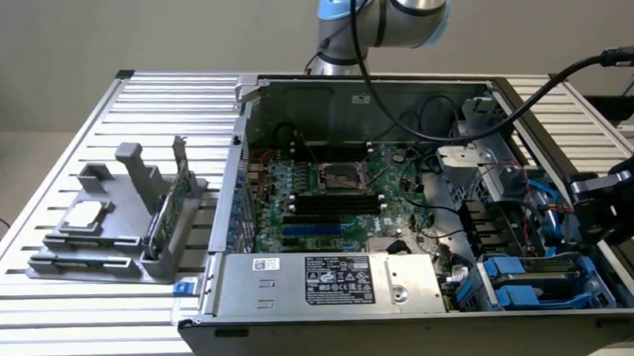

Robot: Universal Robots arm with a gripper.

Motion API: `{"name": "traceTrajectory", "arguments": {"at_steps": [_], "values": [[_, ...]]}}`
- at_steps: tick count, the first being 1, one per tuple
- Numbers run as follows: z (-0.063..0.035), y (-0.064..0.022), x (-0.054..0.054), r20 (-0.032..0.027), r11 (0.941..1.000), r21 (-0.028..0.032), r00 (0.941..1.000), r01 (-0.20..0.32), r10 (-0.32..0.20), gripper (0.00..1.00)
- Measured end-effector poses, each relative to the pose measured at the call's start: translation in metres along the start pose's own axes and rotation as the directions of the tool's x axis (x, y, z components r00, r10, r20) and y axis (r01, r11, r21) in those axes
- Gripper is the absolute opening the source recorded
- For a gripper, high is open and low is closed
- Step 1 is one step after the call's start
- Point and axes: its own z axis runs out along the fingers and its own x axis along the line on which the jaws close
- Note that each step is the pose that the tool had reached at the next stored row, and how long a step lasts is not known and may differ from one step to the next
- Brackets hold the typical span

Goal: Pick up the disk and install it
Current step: 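Insert the first disk wire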

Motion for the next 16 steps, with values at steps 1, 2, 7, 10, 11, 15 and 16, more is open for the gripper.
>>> {"name": "traceTrajectory", "arguments": {"at_steps": [1,2,7,10,11,15,16], "values": [[0.0,0.0,0.0001,0.0006,0.9999,-0.007,1.0,-0.01,0.01,0.28],[-0.0001,0.0,0.0002,0.0013,0.9997,-0.0134,0.9998,-0.019,0.019,0.28],[-0.0003,-0.0001,0.0019,0.0053,0.998,-0.0277,0.9983,-0.058,0.058,0.28],[-0.0005,-0.0004,0.0033,0.0069,0.9968,-0.0313,0.9973,-0.074,0.074,0.28],[-0.0006,-0.0004,0.0037,0.0073,0.9964,-0.0322,0.9968,-0.079,0.079,0.28],[-0.0006,-0.0004,0.0039,0.0124,0.9927,-0.0305,0.993,-0.117,0.117,0.28],[-0.0005,-0.0004,0.0039,0.0137,0.9914,-0.0293,0.9917,-0.127,0.128,0.28]]}}
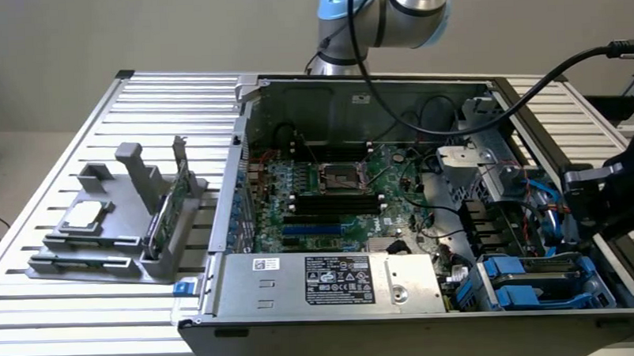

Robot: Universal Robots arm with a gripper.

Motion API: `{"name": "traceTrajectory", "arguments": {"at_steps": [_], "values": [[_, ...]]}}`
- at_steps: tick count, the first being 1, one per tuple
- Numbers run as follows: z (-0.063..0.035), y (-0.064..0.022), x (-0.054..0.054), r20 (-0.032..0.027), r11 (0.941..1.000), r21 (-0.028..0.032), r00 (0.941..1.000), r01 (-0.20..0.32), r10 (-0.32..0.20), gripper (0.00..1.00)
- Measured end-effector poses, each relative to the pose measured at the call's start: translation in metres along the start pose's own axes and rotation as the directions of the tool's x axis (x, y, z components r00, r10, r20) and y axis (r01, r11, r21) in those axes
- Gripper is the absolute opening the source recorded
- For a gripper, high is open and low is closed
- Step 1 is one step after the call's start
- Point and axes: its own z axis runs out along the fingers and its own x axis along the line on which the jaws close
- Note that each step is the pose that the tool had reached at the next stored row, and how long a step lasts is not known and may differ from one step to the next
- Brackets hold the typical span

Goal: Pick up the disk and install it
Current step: 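Insert the first disk wire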

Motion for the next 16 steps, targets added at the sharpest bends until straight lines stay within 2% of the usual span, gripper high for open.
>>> {"name": "traceTrajectory", "arguments": {"at_steps": [6,8,9,14,16], "values": [[0.0004,-0.0001,0.0001,0.0068,0.9979,0.0103,0.998,-0.063,0.063,0.28],[0.0004,-0.0003,0.0007,0.0085,0.9969,0.0118,0.9969,-0.078,0.078,0.28],[0.0002,-0.0005,0.0016,0.0087,0.9966,0.011,0.9967,-0.081,0.081,0.28],[0.0008,-0.002,0.0071,0.0048,0.9955,-0.0067,0.9956,-0.094,0.094,0.28],[0.0013,-0.0022,0.0072,0.0084,0.9935,-0.0083,0.9935,-0.114,0.114,0.28]]}}
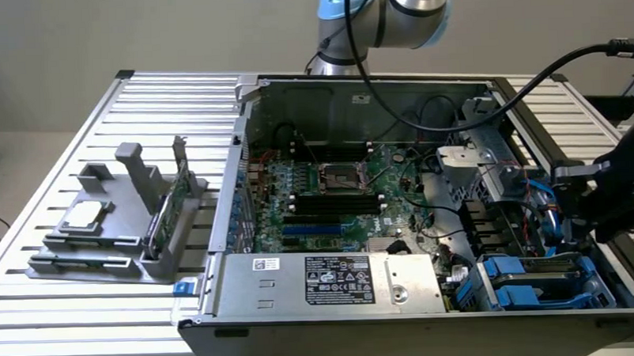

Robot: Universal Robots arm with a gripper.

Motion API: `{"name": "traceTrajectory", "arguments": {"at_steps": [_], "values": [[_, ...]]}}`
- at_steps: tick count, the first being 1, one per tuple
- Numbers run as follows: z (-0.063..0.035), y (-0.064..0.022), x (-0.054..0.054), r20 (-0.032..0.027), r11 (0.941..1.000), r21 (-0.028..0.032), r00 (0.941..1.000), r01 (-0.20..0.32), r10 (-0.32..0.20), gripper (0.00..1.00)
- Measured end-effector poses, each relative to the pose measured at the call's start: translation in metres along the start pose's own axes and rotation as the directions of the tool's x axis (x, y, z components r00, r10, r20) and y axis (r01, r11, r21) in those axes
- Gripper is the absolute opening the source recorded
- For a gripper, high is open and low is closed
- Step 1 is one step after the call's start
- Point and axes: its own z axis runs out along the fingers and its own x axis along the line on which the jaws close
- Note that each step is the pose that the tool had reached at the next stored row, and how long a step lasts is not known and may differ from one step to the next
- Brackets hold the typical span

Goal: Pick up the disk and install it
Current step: 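Insert the first disk wire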

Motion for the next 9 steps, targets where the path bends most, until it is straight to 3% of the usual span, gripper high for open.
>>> {"name": "traceTrajectory", "arguments": {"at_steps": [4,9], "values": [[0.001,-0.0003,0.0001,0.0142,0.9982,0.0034,0.9981,-0.06,0.06,0.28],[0.0026,-0.0007,0.0003,0.0317,0.9913,0.0068,0.9909,-0.131,0.131,0.28]]}}
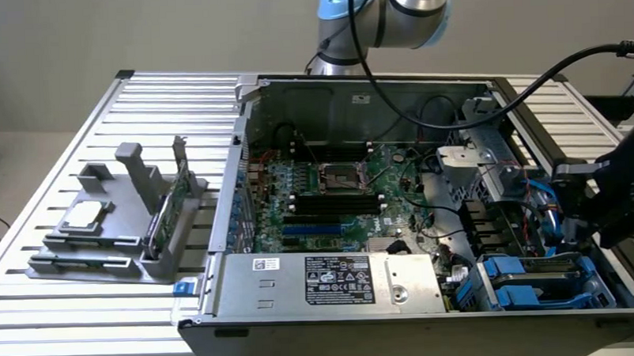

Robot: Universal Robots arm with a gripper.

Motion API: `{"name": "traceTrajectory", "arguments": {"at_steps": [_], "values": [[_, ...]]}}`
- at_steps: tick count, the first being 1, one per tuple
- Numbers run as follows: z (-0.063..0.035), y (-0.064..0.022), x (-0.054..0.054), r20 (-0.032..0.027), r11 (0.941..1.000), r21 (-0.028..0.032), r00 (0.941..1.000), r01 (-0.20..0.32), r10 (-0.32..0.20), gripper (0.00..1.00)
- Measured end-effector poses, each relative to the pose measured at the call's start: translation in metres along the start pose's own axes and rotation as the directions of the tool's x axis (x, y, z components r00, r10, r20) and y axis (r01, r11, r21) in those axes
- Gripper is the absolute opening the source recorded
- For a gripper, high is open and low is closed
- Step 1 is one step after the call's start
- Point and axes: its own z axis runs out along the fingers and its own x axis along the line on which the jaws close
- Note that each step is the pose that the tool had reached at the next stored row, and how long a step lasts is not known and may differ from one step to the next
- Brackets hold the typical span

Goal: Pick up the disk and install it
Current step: 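Insert the first disk wire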

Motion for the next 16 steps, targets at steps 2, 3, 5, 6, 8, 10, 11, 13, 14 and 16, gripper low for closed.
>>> {"name": "traceTrajectory", "arguments": {"at_steps": [2,3,5,6,8,10,11,13,14,16], "values": [[0.0004,-0.0001,0.0,0.0046,0.9997,0.0033,0.9997,-0.023,0.023,0.28],[0.0004,-0.0001,0.0001,0.0056,0.9994,0.0056,0.9994,-0.034,0.034,0.28],[0.0004,-0.0002,0.0001,0.0035,0.9985,0.0115,0.9986,-0.053,0.053,0.28],[0.0004,-0.0002,0.0001,0.0007,0.9981,0.0154,0.9982,-0.06,0.06,0.28],[0.0003,-0.0003,0.0002,-0.0075,0.9968,0.0217,0.997,-0.076,0.077,0.28],[0.0002,-0.0007,0.0,-0.0129,0.9957,0.0231,0.9959,-0.089,0.089,0.28],[0.0,-0.0008,-0.0001,-0.0145,0.9953,0.0239,0.9955,-0.094,0.094,0.28],[-0.0004,-0.0012,-0.0004,-0.0169,0.9946,0.0253,0.9948,-0.1,0.101,0.28],[-0.0007,-0.0013,-0.0006,-0.0181,0.9944,0.0262,0.9945,-0.103,0.103,0.28],[-0.0009,-0.0012,-0.0014,-0.0213,0.9941,0.0276,0.9942,-0.105,0.106,0.28]]}}
